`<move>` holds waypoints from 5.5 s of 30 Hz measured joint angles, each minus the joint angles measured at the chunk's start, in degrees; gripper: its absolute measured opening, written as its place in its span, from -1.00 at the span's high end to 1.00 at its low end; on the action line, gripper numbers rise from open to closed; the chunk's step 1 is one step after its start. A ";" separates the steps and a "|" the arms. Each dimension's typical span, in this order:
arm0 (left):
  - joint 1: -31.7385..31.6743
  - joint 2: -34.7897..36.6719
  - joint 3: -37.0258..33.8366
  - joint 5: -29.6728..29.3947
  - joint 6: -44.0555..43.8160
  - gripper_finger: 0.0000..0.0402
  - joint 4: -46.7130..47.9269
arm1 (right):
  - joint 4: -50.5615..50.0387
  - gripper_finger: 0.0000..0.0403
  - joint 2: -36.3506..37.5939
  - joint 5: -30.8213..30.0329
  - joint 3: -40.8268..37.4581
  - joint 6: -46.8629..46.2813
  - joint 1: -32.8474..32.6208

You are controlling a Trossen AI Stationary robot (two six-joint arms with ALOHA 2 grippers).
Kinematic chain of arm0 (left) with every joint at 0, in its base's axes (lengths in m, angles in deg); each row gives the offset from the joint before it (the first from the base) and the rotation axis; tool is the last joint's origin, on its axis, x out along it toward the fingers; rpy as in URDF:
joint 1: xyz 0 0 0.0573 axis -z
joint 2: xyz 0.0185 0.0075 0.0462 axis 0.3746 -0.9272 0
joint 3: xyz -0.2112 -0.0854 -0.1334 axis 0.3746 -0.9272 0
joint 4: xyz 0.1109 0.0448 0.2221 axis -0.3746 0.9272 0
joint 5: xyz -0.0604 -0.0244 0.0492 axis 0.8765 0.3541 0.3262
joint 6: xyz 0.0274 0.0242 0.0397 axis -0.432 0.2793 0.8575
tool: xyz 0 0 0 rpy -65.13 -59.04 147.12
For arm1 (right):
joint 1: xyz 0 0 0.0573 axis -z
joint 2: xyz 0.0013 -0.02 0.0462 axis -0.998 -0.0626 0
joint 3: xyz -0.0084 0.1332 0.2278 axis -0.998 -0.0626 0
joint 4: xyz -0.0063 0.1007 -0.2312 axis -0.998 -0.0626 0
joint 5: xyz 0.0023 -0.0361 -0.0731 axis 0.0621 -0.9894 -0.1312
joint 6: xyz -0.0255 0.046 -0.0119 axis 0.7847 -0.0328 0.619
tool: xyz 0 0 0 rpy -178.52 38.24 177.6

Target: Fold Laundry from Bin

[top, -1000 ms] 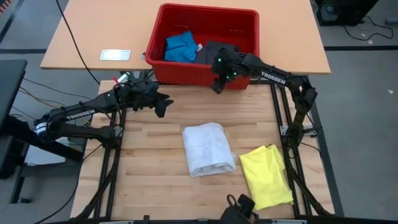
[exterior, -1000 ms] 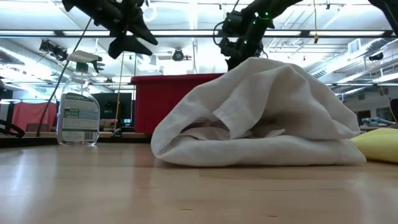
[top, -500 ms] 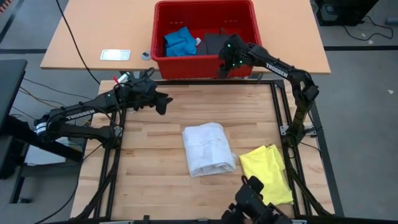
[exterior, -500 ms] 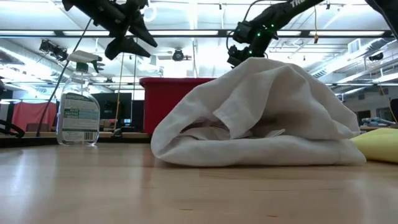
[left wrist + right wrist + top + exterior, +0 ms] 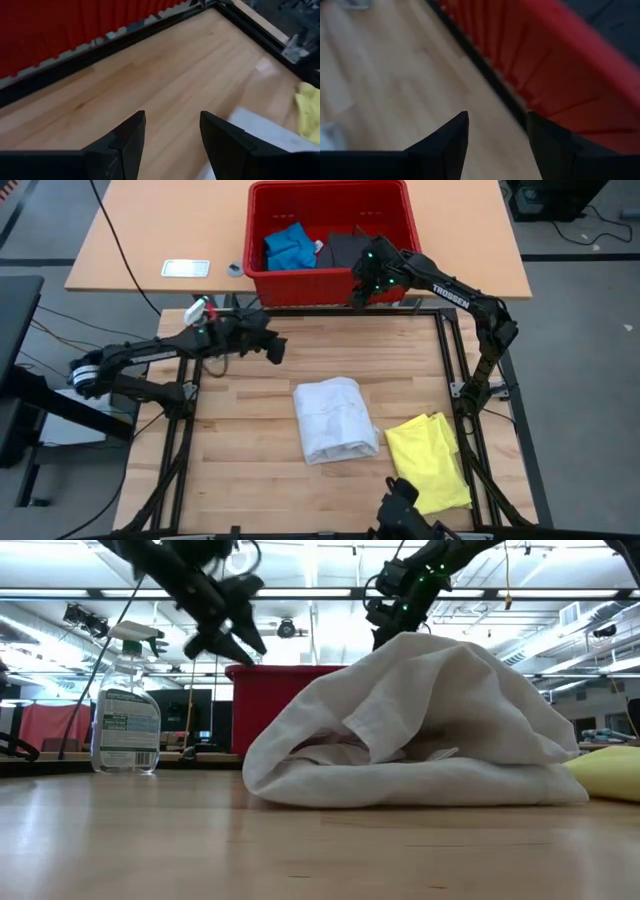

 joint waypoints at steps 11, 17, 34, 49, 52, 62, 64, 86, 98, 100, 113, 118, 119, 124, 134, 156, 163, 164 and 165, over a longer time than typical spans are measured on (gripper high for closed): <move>-11.45 -13.14 0.02 -0.71 6.80 0.03 -20.75 | -3.93 -0.02 0.00 -2.31 0.00 0.52 -0.60; -18.32 -17.68 0.02 -1.56 9.47 0.03 -28.99 | 2.11 -0.02 0.00 -8.57 0.00 2.91 2.35; -26.17 -15.03 0.04 9.88 7.73 0.03 -32.98 | 3.24 -0.02 0.46 2.86 0.02 1.16 5.33; 0.88 6.71 -1.75 14.62 7.00 0.03 5.88 | -7.25 -0.02 0.96 4.75 -5.42 -27.96 -18.43; 10.42 9.68 -8.29 12.48 1.17 0.03 2.76 | -4.97 -0.02 0.91 4.57 -11.03 -36.32 -22.60; 38.84 16.70 -25.32 -4.56 -22.30 0.03 -7.85 | 2.13 -0.02 0.83 -0.89 -26.87 -56.63 -36.75; 41.73 16.14 -25.62 -6.44 -23.90 0.03 -7.83 | 5.45 -0.01 0.83 -2.34 -29.33 -58.24 -37.82; 35.82 15.53 -22.64 -11.32 -21.82 0.03 -7.99 | -0.49 0.98 0.79 -20.99 -10.71 -20.92 -34.43; 33.05 15.58 -14.63 -11.26 -15.27 0.03 -7.98 | 0.44 0.99 0.43 -16.88 4.05 -6.96 -43.91; 34.11 15.58 -14.30 -11.12 -15.74 0.03 -7.94 | 1.41 1.00 -0.88 -12.25 1.41 -7.75 -45.96; 36.40 15.41 -14.25 -11.15 -19.78 0.03 -1.73 | 7.80 0.40 -6.38 12.70 -7.52 -19.66 -54.57; 36.02 15.40 -14.25 -11.20 -20.47 0.03 -1.56 | 5.44 0.13 -3.10 -0.32 -6.21 -26.20 -52.24; 36.08 15.40 -14.25 -11.21 -20.67 0.03 -1.56 | 3.81 0.10 -2.99 -3.48 -6.21 -28.11 -51.47; 36.50 13.75 -14.25 -11.81 -23.01 0.03 -1.70 | 0.37 -0.02 -3.39 -7.42 -9.31 -34.72 -47.77; 36.25 -1.33 -14.27 -11.80 -29.66 0.03 -12.98 | -8.18 -0.12 -2.01 -9.73 -15.44 -47.97 -41.37; 28.95 -15.39 -14.30 -3.81 -19.72 0.85 -33.91 | 8.91 0.53 0.94 0.40 -30.09 -42.39 -36.69; 28.04 -10.07 -14.27 0.92 -16.67 0.98 -37.58 | 8.42 0.94 3.27 1.21 -24.16 -34.89 -37.25; 28.43 -8.62 -14.27 0.99 -16.19 0.98 -37.83 | 8.41 0.96 4.39 0.87 -23.20 -34.10 -37.49; 28.95 -7.19 -14.26 1.16 -15.58 0.98 -37.93 | 8.39 0.96 5.66 0.10 -22.35 -33.42 -37.87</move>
